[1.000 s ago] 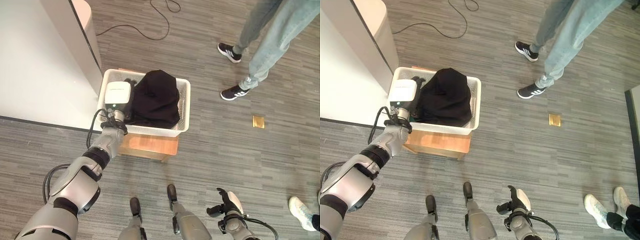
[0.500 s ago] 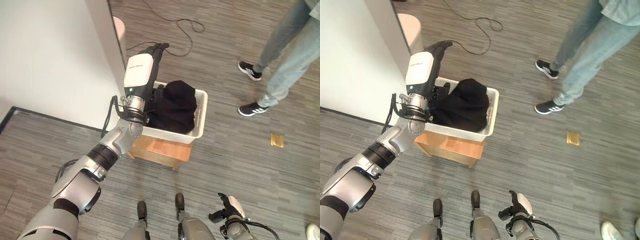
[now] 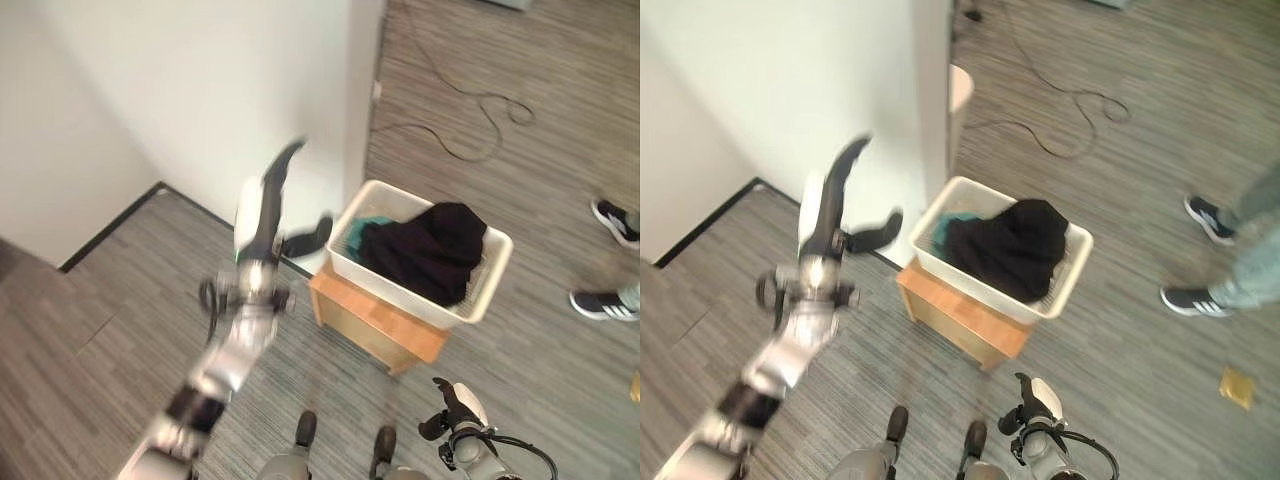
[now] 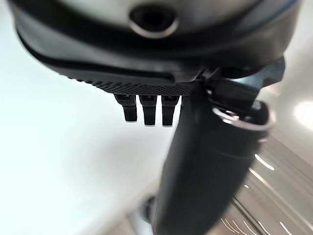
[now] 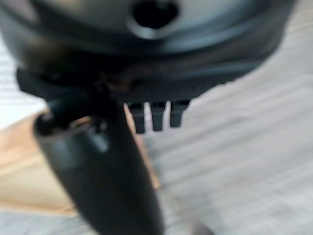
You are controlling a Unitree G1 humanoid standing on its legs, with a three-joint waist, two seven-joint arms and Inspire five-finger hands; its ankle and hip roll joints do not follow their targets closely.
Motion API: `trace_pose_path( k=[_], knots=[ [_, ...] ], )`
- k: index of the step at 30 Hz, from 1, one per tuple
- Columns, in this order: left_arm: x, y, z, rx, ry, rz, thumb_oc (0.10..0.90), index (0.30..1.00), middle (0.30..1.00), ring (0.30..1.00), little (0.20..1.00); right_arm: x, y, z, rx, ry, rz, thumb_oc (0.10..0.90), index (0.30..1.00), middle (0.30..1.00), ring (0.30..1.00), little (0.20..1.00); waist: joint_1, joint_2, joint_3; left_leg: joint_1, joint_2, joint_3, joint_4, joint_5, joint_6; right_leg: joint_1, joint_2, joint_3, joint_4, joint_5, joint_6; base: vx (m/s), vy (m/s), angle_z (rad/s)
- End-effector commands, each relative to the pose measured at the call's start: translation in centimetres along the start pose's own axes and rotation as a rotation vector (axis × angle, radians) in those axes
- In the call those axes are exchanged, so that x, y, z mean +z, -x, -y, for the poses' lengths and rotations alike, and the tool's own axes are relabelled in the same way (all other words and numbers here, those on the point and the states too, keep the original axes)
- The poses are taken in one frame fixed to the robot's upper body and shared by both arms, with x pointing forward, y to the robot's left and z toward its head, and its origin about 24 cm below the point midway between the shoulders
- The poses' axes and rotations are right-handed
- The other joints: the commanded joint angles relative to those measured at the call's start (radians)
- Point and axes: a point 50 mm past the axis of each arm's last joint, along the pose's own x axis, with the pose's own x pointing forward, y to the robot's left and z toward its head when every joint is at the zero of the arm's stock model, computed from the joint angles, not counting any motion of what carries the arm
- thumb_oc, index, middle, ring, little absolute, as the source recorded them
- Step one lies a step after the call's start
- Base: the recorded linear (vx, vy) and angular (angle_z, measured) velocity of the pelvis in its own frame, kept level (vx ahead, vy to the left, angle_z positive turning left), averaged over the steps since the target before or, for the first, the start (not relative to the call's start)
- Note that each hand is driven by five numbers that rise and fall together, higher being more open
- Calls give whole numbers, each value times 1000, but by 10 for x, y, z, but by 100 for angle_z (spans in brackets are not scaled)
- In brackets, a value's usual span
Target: Pick up bed clothes into laundry basket.
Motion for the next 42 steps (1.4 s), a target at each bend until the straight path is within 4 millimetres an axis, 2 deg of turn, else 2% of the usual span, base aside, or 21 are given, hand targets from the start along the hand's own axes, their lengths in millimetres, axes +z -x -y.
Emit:
trace_pose_path(
  k=[1,7,9,10,13,15,16,18,19,20,21,23,24,26,29,32,33,34,35,39,42],
  knots=[
    [-12,7,-24,17,-24,4,800,900,900,900,900,42,-2,-6,7,-33,161,800,900,900,900,900,83,-124,-30,-36,-30,-25,-2,-92,-7,66,-144,-10,5,-59,109,7,-36,36],
    [-79,55,-37,33,-27,-352,800,900,900,900,900,61,2,-2,19,-42,270,800,900,900,900,900,149,-125,-24,-70,-63,-144,-1,-55,-21,107,-137,-75,55,-107,80,25,-67,71],
    [-99,56,-45,89,-36,-453,800,900,900,900,900,82,2,10,2,-10,370,800,900,900,900,900,76,-116,-40,-81,-115,-237,3,-27,-6,36,-21,297,127,-192,50,174,46,136],
    [-99,53,-49,113,-2,-451,800,900,900,900,900,91,2,12,4,12,408,800,900,900,900,900,68,-107,-41,-85,-115,-236,4,-20,-15,19,-4,382,134,-190,56,56,122,158],
    [-103,54,-51,172,78,-487,800,900,900,900,900,123,4,20,-1,46,520,800,900,900,900,900,85,-92,-31,-84,-110,-235,-1,-18,-31,32,7,429,104,-186,32,-21,2,100],
    [-100,54,-53,213,141,-479,800,900,900,900,900,149,5,35,-42,35,598,800,900,900,900,900,103,-71,-28,-93,-102,-240,-2,0,-42,57,3,380,65,-174,23,-52,-122,11],
    [-99,56,-58,234,172,-469,800,900,900,900,900,142,3,35,26,-37,575,800,900,900,900,900,108,-59,-27,-100,-100,-239,-2,5,-54,70,1,344,38,-167,22,-168,-68,33],
    [-94,67,-70,317,221,-446,800,900,900,900,900,145,17,74,-107,-12,701,800,900,900,900,900,90,-39,12,-166,-62,-66,24,30,-70,95,-16,264,5,-179,31,-185,12,70],
    [-94,67,-70,317,222,-446,800,900,900,900,900,145,17,75,-108,-11,701,800,900,900,900,900,91,-37,11,-168,-60,-66,23,34,-70,92,-15,265,5,-175,32,-162,21,129],
    [-90,62,-71,325,233,-418,800,900,900,900,900,140,14,71,-85,-41,684,800,900,900,900,900,73,-39,22,-184,-11,158,59,8,-50,94,-41,204,5,-165,46,-369,-93,185],
    [-84,60,-79,358,283,-385,800,900,900,900,900,145,17,91,-154,-100,710,800,900,900,900,900,43,-51,22,-187,107,482,150,-22,-26,104,-66,59,15,-161,53,-439,-153,218],
    [-79,57,-90,381,310,-347,800,900,900,900,900,161,31,116,-240,-171,810,800,900,900,900,900,3,-69,-12,-138,204,680,236,-74,-28,127,-95,-77,50,-182,37,-182,-173,222],
    [-79,57,-91,379,309,-347,800,900,900,900,900,161,32,117,-239,-173,810,800,900,900,900,900,-3,-70,-10,-142,205,673,250,-84,-30,132,-96,-84,54,-190,37,15,-116,204],
    [-69,46,-104,373,311,-278,800,900,900,900,900,170,49,143,-339,-239,897,800,900,900,900,900,-44,-82,-64,-85,308,815,291,-86,-39,170,-128,-229,119,-210,23,148,-27,184],
    [-69,48,-102,341,324,-288,800,900,900,900,900,171,60,151,-390,-250,929,800,900,900,900,900,-55,-88,-90,-11,144,696,191,-146,21,151,-258,-282,360,-107,68,276,236,229],
    [-64,43,-103,324,313,-262,800,900,900,900,900,173,64,155,-414,-251,949,800,900,900,900,900,-74,-101,-81,2,88,670,176,-170,60,114,-342,-261,498,-15,107,125,170,181],
    [-55,31,-103,303,300,-206,800,900,900,900,900,181,70,158,-440,-255,992,800,900,900,900,900,-116,-91,-42,26,57,605,154,-167,89,-3,-353,-87,716,91,137,-29,-22,163],
    [-46,19,-102,277,284,-159,800,900,900,900,900,184,73,164,-468,-272,1012,800,900,900,900,900,-137,-65,-21,22,78,540,116,-115,85,-92,-281,43,753,18,94,-33,-38,129],
    [-46,19,-102,277,284,-158,800,900,900,900,900,184,73,164,-469,-272,1012,800,900,900,900,900,-137,-66,-21,21,78,539,114,-114,84,-96,-282,43,758,14,93,-70,-202,177],
    [-37,5,-97,247,302,-110,800,900,900,900,900,195,79,174,-502,-272,1054,800,900,900,900,900,-161,-79,-13,17,73,355,27,-50,25,-124,-181,305,511,-97,77,109,-318,209],
    [-30,-3,-95,231,309,-80,800,900,900,900,900,194,87,185,-553,-224,1078,800,900,900,900,900,-222,-124,-26,4,8,165,11,-49,22,-98,2,696,309,-158,62,192,-296,224]
  ],
)
